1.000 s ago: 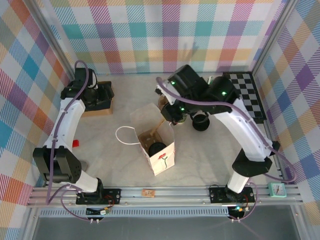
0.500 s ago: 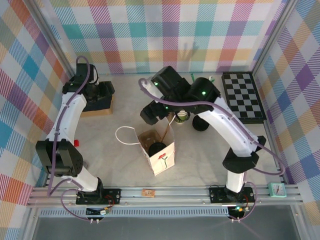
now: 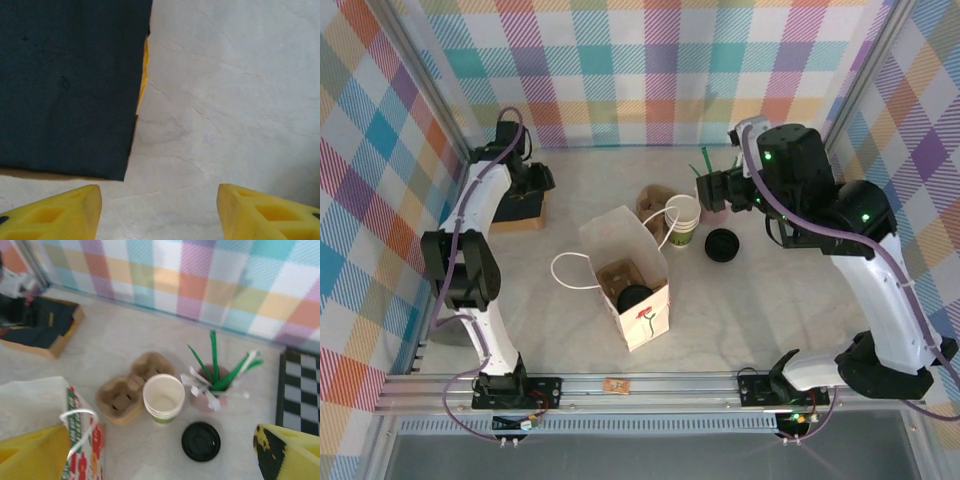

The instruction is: Pack the takeout coffee

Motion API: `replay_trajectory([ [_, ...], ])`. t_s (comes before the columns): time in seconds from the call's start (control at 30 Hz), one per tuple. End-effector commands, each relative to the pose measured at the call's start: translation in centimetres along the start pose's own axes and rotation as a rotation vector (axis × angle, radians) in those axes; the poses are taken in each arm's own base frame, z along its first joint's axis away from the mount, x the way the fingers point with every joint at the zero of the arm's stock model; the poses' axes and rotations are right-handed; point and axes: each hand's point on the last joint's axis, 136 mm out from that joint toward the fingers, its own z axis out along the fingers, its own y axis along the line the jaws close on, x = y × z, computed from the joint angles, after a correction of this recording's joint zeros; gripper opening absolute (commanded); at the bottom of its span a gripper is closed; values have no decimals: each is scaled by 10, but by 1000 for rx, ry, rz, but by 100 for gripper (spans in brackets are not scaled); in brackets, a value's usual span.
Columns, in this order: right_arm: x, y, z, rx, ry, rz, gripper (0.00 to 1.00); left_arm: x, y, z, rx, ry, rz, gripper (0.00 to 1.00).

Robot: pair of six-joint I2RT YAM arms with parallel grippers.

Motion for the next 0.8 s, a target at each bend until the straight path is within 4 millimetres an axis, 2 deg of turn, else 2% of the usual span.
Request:
replay_trajectory([
  [0.0,15,8,23,-34,56,43,93,-8,17,8,-90,11,33,61],
  [0.13,29,8,35,-35,102,50,92,-11,22,30,-134,61,51,57],
  [0.33,35,7,43,-37,120,67,91,-12,25,64,-170,99,70,54],
  [0.77,43,2,56,-28,155,78,89,-20,28,100,-215,115,103,44],
])
